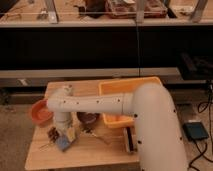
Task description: Wipe table surface with sponge
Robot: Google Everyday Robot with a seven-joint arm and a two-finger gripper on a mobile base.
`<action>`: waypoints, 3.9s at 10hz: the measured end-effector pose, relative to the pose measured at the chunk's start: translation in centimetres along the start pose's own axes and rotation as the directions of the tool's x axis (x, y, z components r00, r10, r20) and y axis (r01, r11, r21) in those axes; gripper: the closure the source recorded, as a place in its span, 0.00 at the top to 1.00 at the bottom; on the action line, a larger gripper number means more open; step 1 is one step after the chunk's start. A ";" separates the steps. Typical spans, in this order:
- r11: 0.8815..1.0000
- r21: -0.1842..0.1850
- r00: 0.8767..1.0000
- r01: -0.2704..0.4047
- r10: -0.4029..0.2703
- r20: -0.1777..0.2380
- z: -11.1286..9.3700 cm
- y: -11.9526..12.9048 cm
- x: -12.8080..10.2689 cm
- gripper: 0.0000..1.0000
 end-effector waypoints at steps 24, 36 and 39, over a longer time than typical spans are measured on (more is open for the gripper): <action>0.998 -0.009 0.997 -0.063 0.062 -0.042 -0.6 3.6 2.5 0.00; 0.991 -0.041 0.992 0.124 -0.124 0.003 1.8 7.9 -8.2 0.00; 0.999 -0.045 0.999 0.030 -0.031 -0.017 1.0 12.0 -4.4 0.00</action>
